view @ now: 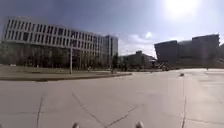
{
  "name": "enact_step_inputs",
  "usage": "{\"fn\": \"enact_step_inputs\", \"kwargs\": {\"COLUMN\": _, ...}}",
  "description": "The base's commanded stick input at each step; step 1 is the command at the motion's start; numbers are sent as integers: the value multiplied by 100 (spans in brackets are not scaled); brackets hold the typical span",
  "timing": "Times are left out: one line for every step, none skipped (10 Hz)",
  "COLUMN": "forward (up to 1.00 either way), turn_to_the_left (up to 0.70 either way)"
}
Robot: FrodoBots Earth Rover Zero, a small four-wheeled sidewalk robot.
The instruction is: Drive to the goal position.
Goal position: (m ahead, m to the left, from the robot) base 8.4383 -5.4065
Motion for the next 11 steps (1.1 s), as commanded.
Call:
{"fn": "enact_step_inputs", "kwargs": {"forward": 0, "turn_to_the_left": -70}}
{"fn": "enact_step_inputs", "kwargs": {"forward": 0, "turn_to_the_left": -70}}
{"fn": "enact_step_inputs", "kwargs": {"forward": 0, "turn_to_the_left": -70}}
{"fn": "enact_step_inputs", "kwargs": {"forward": 0, "turn_to_the_left": -70}}
{"fn": "enact_step_inputs", "kwargs": {"forward": 0, "turn_to_the_left": -70}}
{"fn": "enact_step_inputs", "kwargs": {"forward": 0, "turn_to_the_left": -70}}
{"fn": "enact_step_inputs", "kwargs": {"forward": 0, "turn_to_the_left": -70}}
{"fn": "enact_step_inputs", "kwargs": {"forward": 0, "turn_to_the_left": -70}}
{"fn": "enact_step_inputs", "kwargs": {"forward": 0, "turn_to_the_left": -70}}
{"fn": "enact_step_inputs", "kwargs": {"forward": 0, "turn_to_the_left": -70}}
{"fn": "enact_step_inputs", "kwargs": {"forward": 0, "turn_to_the_left": -70}}
